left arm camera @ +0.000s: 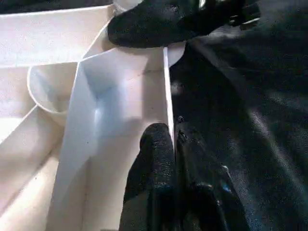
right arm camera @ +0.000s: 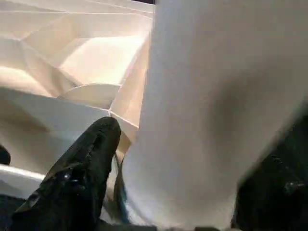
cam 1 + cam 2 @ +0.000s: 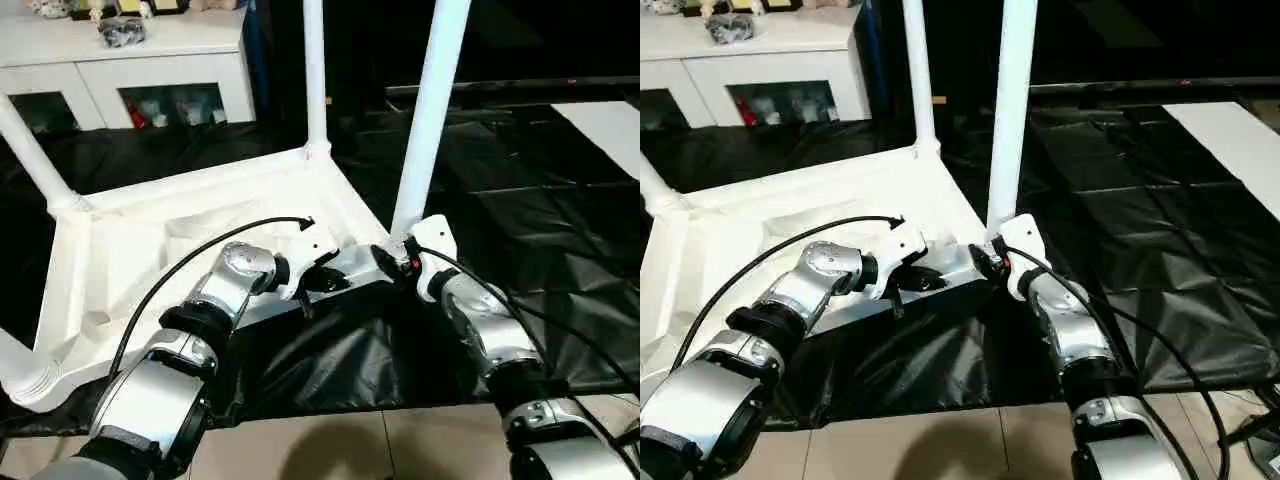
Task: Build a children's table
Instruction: Rotate leg to tighten
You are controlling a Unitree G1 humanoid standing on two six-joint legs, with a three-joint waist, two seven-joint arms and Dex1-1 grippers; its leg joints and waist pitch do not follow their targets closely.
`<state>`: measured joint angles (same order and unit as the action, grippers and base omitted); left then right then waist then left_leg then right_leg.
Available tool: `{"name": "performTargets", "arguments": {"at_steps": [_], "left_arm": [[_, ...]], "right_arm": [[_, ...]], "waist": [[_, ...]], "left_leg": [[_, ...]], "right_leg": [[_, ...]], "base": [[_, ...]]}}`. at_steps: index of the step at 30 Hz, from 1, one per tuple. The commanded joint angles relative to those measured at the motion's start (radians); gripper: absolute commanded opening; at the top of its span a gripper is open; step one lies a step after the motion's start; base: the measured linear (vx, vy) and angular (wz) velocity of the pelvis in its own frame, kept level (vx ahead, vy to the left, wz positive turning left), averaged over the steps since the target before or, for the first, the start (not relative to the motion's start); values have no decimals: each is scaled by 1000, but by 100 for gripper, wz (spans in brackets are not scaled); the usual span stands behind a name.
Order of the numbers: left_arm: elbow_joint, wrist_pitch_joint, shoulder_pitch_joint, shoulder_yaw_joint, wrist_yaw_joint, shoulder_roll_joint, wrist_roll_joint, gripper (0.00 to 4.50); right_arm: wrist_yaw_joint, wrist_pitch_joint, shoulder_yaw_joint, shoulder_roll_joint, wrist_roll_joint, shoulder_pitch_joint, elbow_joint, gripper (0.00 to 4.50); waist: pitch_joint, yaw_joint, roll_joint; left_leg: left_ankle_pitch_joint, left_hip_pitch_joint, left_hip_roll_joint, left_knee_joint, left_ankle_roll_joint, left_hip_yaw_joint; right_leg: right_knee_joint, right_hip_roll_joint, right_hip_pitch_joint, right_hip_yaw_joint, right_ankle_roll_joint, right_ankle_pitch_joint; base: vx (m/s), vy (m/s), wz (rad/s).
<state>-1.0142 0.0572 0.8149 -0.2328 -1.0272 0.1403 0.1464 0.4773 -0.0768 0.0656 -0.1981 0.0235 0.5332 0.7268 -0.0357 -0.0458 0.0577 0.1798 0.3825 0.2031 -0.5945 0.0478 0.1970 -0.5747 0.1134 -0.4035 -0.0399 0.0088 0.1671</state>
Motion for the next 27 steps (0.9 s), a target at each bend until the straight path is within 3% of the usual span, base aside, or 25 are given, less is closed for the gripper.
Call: {"name": "performTargets", "arguments": {"at_steps": [1,2,4,6,8,12,13,15,18,27], "left_arm": [[27,54,-18,-45,-77,-27,-5,0],[28,58,-19,-44,-79,-26,-5,0],[32,98,-30,-50,-174,37,-12,0],[29,104,-32,-49,-222,67,-18,0],[27,115,-32,-50,-249,82,-20,0],[7,138,-26,-48,-315,125,-19,0],[3,140,-25,-44,-335,135,-23,0],[-3,142,-23,-42,-372,152,-31,0],[-12,156,-18,-47,-397,167,-32,0],[-30,174,-5,-48,-425,172,-30,0]], "right_arm": [[83,-29,34,5,-6,0,-17,389],[92,-29,32,3,-11,-1,-17,389],[306,-18,37,-78,-81,-38,-74,389],[407,-5,47,-119,-106,-55,-104,389],[455,-6,56,-139,-114,-62,-120,389],[599,-12,79,-195,-140,-71,-151,389],[632,-12,83,-204,-149,-67,-152,389],[694,5,92,-215,-164,-59,-155,373],[748,9,120,-224,-155,-47,-152,353],[788,5,141,-213,-147,-34,-144,278]], "waist": [[61,-2,-9],[61,1,-10],[64,5,-11],[67,16,-9],[66,33,-10],[60,47,-9],[59,47,-17],[58,53,-13],[58,52,-19],[59,56,-18]], "left_leg": [[389,-19,14,83,-41,-9],[359,-16,15,80,-61,-6],[315,-9,14,76,-95,-6],[247,-7,17,70,-128,-2],[211,-9,20,67,-142,2],[247,-15,24,73,-114,3],[250,-13,24,73,-110,3],[268,-16,24,76,-98,2],[268,-15,24,76,-91,2],[236,-15,23,73,-98,3]], "right_leg": [[76,14,28,10,-228,282],[70,14,31,10,-252,220],[61,15,45,7,-267,159],[50,12,50,4,-288,71],[45,15,49,5,-303,48],[51,16,45,7,-296,143],[52,15,46,8,-292,154],[52,16,43,9,-288,186],[51,16,43,10,-290,173],[48,18,44,11,-294,156]], "base": [[0,0,0],[0,0,0],[0,0,0],[25,-2,1],[0,0,0],[0,0,0],[0,0,0],[0,0,0],[0,0,0],[0,0,0]]}}
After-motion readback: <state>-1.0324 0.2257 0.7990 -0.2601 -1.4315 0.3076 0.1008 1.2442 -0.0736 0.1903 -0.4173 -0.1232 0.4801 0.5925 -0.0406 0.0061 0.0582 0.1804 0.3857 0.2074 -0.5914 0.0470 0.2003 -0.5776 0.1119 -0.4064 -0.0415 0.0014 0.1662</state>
